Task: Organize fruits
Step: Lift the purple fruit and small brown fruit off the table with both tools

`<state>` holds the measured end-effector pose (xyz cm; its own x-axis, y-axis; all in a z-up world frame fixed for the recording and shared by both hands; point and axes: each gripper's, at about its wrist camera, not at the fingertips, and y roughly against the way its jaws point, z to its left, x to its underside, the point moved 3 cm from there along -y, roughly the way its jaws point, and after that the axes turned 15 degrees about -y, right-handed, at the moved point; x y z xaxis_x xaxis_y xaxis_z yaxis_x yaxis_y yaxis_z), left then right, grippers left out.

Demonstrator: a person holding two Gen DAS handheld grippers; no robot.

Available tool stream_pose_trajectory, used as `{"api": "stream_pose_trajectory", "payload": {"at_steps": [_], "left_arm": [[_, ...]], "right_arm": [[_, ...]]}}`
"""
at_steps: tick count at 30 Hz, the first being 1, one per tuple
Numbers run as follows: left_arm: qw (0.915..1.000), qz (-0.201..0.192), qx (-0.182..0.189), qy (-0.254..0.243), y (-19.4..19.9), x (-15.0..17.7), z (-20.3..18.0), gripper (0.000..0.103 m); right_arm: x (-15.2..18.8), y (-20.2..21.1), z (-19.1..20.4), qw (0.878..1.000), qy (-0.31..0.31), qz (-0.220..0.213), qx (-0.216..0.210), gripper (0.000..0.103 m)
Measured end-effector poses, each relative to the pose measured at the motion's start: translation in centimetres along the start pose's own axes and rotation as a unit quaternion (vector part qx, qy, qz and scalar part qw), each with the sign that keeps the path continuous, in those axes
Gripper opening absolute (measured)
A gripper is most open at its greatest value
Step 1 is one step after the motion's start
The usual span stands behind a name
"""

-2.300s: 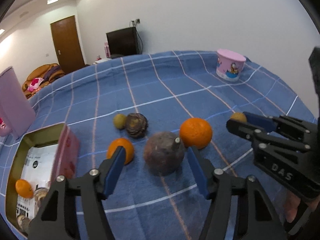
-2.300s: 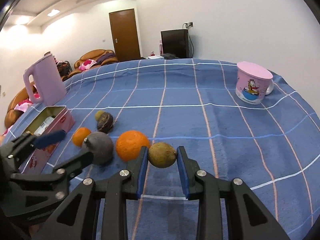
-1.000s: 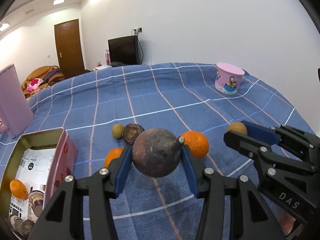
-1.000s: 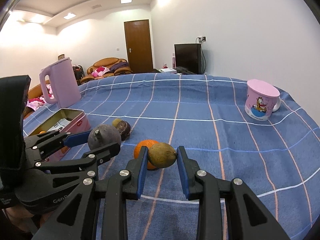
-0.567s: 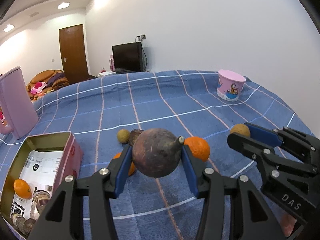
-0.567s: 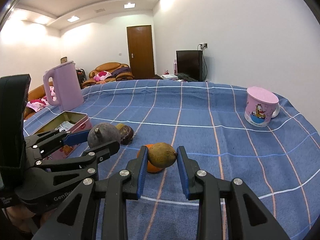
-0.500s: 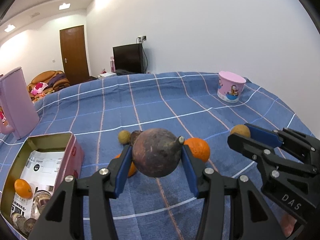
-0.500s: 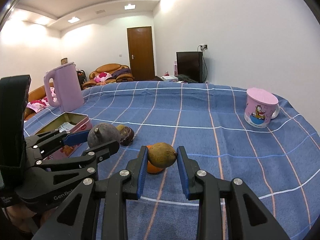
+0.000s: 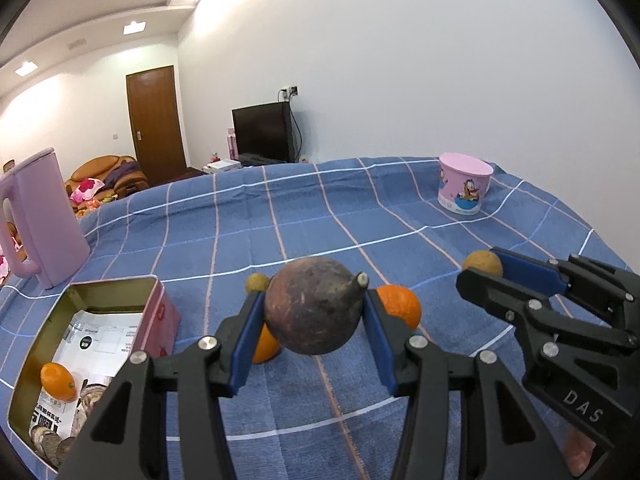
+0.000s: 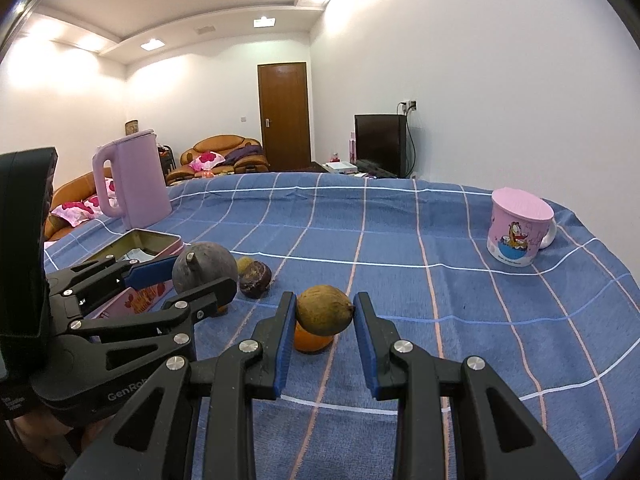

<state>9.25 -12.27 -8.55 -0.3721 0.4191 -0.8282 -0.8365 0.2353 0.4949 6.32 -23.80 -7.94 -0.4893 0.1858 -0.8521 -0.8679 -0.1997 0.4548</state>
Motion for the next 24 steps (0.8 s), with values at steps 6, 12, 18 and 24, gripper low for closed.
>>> {"api": "stream_pose_trajectory", "payload": {"at_steps": [6, 12, 18, 24], "left_arm": [[0.9999, -0.009, -0.008, 0.001, 0.3, 0.0, 0.1, 0.052], [0.9997, -0.017, -0.015, -0.001, 0.7, 0.0, 0.1, 0.052], [0.9995, -0.025, -0.021, -0.003, 1.1, -0.1, 0.1, 0.052], [0.999, -0.035, -0.027, 0.0, 1.5, -0.1, 0.2, 0.052]], "right_arm": [[0.0, 0.3, 0.0, 1.0, 0.001, -0.009, -0.003, 0.031], [-0.1, 0.5, 0.0, 1.0, 0.002, -0.014, -0.006, 0.031], [-0.1, 0.8, 0.1, 1.0, 0.004, -0.02, -0.008, 0.031], [-0.1, 1.0, 0.1, 1.0, 0.004, -0.026, -0.012, 0.031]]}}
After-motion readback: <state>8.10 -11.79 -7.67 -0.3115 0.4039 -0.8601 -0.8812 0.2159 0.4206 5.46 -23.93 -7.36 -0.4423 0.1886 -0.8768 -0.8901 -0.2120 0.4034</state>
